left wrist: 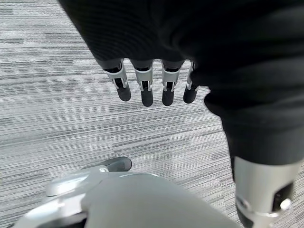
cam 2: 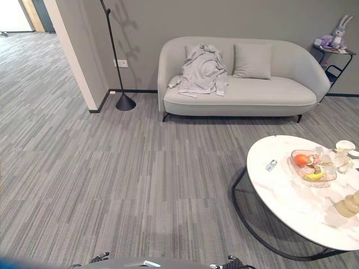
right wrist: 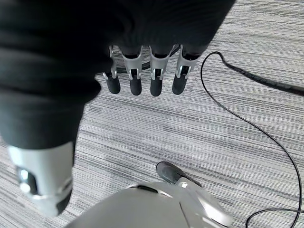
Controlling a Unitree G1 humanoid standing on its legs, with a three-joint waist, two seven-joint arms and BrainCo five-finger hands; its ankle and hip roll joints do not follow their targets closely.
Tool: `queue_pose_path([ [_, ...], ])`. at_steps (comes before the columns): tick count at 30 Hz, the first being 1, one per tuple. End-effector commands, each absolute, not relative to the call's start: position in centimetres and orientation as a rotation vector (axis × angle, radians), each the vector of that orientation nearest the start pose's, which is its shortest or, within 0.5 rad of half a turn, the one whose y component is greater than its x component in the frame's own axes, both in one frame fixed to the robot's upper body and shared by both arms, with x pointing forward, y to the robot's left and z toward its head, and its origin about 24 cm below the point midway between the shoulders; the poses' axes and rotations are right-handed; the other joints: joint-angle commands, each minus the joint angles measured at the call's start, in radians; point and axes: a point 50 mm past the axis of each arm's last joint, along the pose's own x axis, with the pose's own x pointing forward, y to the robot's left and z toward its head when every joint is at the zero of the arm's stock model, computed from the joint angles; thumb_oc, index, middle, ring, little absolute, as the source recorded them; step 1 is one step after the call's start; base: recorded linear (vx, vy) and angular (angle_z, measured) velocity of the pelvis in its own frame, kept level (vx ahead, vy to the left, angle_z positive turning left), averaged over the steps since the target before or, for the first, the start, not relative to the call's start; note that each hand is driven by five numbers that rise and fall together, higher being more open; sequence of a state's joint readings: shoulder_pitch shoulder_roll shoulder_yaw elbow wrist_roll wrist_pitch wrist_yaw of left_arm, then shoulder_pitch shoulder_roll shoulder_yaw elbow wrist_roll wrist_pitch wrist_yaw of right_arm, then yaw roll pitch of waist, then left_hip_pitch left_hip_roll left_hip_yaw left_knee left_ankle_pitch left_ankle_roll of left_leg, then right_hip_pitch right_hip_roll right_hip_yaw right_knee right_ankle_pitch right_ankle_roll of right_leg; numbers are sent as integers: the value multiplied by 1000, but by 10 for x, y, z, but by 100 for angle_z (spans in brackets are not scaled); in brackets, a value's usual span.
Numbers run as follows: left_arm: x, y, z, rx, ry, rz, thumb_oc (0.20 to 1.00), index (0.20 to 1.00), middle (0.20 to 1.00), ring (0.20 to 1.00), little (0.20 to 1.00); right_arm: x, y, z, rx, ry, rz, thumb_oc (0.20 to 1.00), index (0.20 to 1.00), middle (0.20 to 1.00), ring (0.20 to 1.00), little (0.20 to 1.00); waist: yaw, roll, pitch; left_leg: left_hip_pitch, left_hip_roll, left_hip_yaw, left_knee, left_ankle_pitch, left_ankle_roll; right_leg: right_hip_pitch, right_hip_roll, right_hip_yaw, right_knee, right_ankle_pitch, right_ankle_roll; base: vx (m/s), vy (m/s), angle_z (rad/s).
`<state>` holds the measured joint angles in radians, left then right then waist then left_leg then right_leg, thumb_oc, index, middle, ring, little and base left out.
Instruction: Hang the clothes on the sofa on the clothes rack.
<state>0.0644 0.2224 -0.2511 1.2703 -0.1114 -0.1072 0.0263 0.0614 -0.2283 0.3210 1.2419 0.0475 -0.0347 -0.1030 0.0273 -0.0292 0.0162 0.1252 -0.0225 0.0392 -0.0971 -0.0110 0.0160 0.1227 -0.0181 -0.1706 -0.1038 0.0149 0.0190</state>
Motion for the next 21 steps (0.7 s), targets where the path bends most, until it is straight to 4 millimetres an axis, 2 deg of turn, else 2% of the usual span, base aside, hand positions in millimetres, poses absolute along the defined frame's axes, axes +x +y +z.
queue_pose_path([
  [1, 84, 212, -167, 312, 1189, -60, 1000, 1000, 1000, 1000, 1000, 89, -228, -162, -452, 1191, 22, 1000, 1000, 1000, 1000, 1000, -10, 10, 5, -1, 23, -45, 10, -23, -66, -20, -88, -7, 17, 22, 148, 0, 0, 0],
  [9, 82, 213, -167, 373, 1197, -107, 1000, 1000, 1000, 1000, 1000, 93, -229, -161, -462, 1179, 27, 1000, 1000, 1000, 1000, 1000, -11, 9, 8, 2, 22, -42, 10, -28, -64, -20, -88, -6, 17, 23, 148, 0, 0, 0],
  [21, 87, 213, -166, 368, 1182, -106, 1000, 1000, 1000, 1000, 1000, 94, -229, -162, -473, 1190, 49, 1000, 1000, 1000, 1000, 1000, -2, 5, 10, 0, 17, -42, 10, -31, -59, -18, -98, -16, 17, 28, 155, 2, 6, 0],
])
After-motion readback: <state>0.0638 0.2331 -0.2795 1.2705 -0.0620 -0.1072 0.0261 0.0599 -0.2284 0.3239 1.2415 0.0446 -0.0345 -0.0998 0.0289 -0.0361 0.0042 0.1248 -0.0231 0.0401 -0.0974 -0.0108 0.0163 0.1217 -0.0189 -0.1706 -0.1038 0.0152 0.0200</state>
